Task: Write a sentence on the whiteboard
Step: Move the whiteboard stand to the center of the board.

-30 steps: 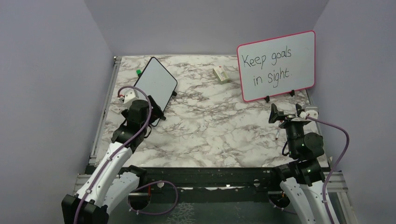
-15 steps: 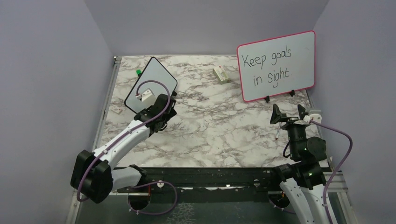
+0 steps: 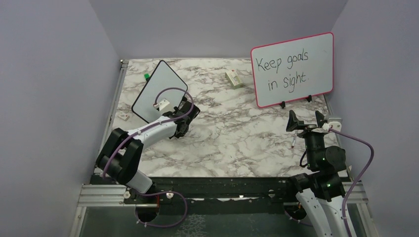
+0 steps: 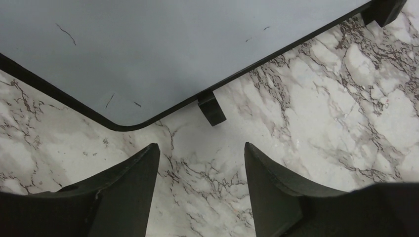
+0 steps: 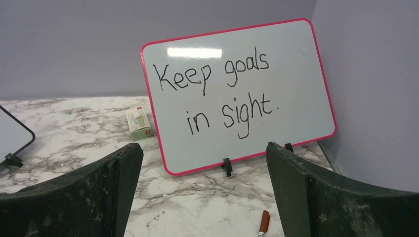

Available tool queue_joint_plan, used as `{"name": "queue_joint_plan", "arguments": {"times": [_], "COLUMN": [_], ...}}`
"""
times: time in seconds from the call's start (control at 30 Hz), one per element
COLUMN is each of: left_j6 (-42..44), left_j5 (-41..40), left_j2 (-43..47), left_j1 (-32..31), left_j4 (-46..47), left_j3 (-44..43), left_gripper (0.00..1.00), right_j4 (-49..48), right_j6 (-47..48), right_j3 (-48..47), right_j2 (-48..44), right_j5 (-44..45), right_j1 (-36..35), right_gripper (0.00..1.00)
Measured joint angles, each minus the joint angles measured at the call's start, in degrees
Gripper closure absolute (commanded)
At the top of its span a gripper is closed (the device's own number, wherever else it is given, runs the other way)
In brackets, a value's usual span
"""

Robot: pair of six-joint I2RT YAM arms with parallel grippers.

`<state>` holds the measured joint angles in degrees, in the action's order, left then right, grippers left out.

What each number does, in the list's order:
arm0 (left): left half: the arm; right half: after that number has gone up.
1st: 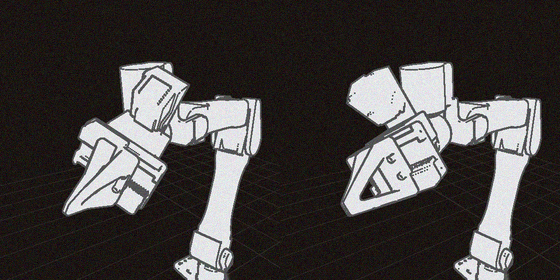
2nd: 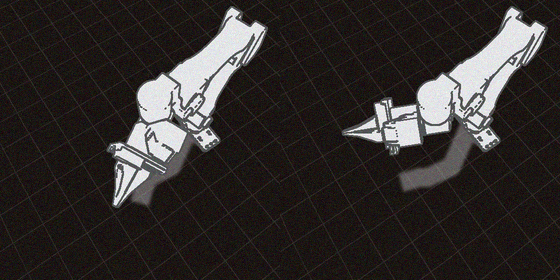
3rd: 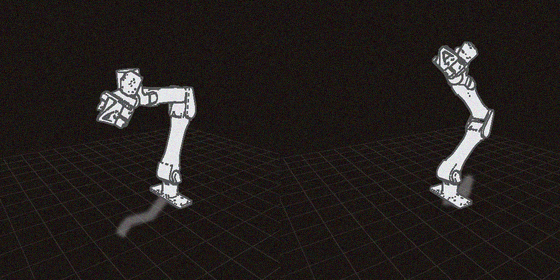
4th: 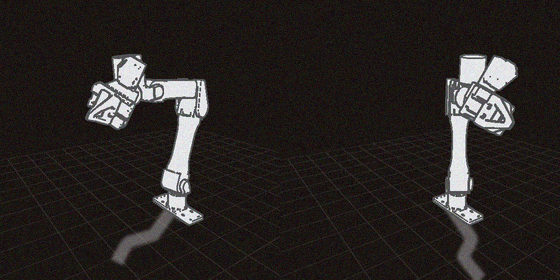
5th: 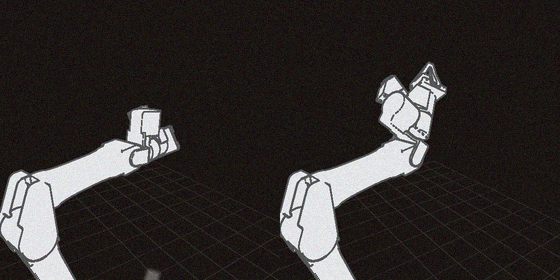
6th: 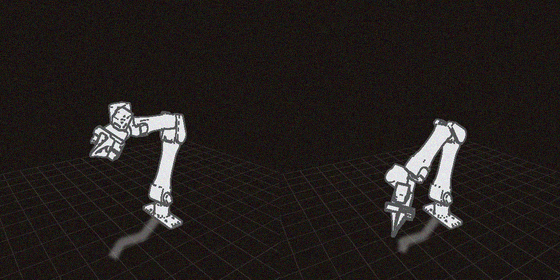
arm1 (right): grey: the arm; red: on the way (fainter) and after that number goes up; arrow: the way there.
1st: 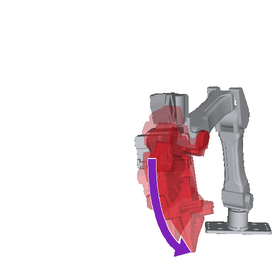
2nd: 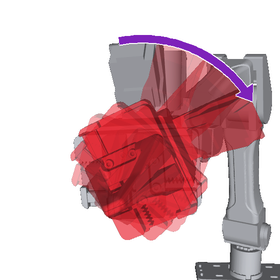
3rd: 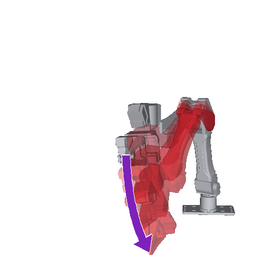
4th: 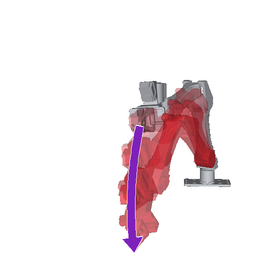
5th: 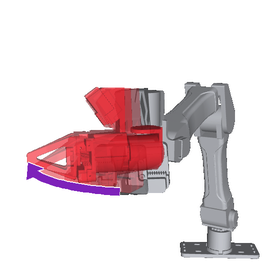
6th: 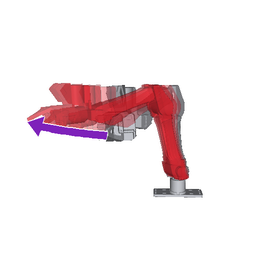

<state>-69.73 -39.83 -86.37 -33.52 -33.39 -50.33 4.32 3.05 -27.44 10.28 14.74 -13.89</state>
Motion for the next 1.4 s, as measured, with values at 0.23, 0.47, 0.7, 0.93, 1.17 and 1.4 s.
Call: {"name": "queue_joint_plan", "arguments": {"times": [0.23,0.47,0.7,0.93,1.17,1.4], "left_j6": [-2.8,-4.1,-4.4,-4.0,-3.1,1.6], "left_j5": [-2.9,-4.5,-4.5,-4.5,-4.2,-1.4], "left_j2": [-5.2,-9.4,-11.6,-12.8,-11.6,-7.3], "left_j1": [0.0,0.5,2.8,4.0,4.5,3.0], "left_j4": [-0.1,0.7,2.1,3.5,7.3,12.2], "left_j3": [-2.6,-4.7,-4.7,-4.7,-2.5,3.0], "left_gripper": [0.57,0.57,0.63,0.82,0.97,1.00], "right_j4": [0.0,0.0,0.0,0.0,0.0,0.0], "right_j6": [0.0,0.0,0.0,0.0,0.0,0.0], "right_j3": [0.0,0.0,0.0,0.0,0.0,0.2], "right_j2": [-0.2,-0.2,-0.2,-0.2,-0.2,-0.3], "right_j5": [-0.1,-0.2,-0.3,-0.3,-0.5,-0.4], "right_j1": [0.0,0.0,0.0,0.0,0.0,0.0], "right_gripper": [0.00,0.00,0.00,0.00,0.00,0.00]}}
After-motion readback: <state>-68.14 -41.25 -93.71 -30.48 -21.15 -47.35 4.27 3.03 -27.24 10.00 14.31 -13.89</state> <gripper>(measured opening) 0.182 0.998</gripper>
